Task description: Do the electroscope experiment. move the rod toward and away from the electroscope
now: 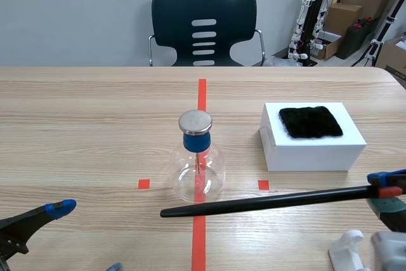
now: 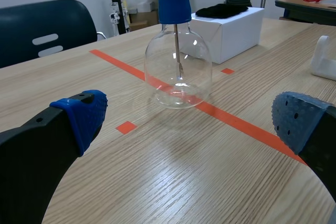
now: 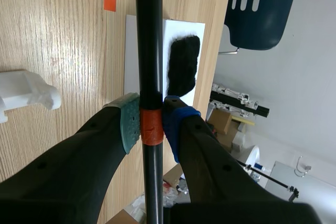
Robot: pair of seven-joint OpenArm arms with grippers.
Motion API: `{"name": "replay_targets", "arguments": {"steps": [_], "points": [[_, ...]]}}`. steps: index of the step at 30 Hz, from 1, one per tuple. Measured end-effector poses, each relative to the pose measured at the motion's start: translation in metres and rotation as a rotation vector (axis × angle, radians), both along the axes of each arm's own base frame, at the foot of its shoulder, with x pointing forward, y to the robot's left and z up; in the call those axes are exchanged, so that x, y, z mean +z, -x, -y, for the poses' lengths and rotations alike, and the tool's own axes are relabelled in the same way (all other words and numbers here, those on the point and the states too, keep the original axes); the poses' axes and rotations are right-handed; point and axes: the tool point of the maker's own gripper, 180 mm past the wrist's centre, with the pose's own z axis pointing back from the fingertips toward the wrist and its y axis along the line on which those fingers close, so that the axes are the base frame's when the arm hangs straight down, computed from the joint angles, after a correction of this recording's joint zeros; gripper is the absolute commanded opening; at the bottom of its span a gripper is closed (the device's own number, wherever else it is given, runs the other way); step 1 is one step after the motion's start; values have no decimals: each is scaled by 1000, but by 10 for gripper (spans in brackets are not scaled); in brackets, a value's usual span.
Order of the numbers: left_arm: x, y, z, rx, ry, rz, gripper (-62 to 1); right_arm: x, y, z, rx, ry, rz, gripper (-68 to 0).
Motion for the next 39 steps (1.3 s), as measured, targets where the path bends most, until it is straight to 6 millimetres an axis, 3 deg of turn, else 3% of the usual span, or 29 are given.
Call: {"name": "replay_targets", "arguments": {"steps": [30, 39], "points": [[0, 0, 0, 0, 0, 0, 14, 0, 0, 0, -2, 0, 2, -664], [0, 0, 0, 0, -1, 0, 14, 25, -24, 14, -61, 12, 132, -665]]}}
